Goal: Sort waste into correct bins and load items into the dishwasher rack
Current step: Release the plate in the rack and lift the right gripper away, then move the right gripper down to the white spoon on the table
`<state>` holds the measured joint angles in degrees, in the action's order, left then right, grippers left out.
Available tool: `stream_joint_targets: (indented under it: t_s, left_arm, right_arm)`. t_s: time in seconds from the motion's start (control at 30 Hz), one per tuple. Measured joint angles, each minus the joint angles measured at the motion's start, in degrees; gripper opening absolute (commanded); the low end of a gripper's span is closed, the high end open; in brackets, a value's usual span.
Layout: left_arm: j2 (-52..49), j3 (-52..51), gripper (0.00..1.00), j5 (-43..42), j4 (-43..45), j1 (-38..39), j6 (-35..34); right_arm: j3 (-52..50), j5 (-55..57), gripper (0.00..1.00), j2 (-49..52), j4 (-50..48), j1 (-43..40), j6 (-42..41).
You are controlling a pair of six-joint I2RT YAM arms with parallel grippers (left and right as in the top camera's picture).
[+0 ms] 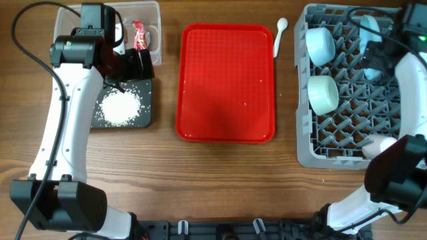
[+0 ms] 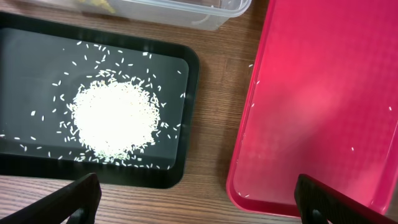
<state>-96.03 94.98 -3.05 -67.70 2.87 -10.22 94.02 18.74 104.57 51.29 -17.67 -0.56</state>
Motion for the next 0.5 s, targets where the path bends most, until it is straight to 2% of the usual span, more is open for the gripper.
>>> stream_joint_targets:
  t_s: [0.1, 0.3, 0.5]
  left_arm:
    - [0.0, 0.0, 1.00, 0.0, 0.0, 0.0, 0.0]
    - [0.0, 0.0, 1.00, 0.0, 0.0, 0.0, 0.0]
    - [0.0, 0.0, 1.00, 0.0, 0.0, 0.0, 0.0]
  right_arm:
    - [0.0, -3.8, 1.00, 0.0, 0.1, -2.6, -1.1]
    - [1.6, -6.8, 1.00, 0.0, 2.8, -2.9, -4.2]
    - [13.8, -8.7, 1.00, -0.4, 10.2, -3.1, -5.9]
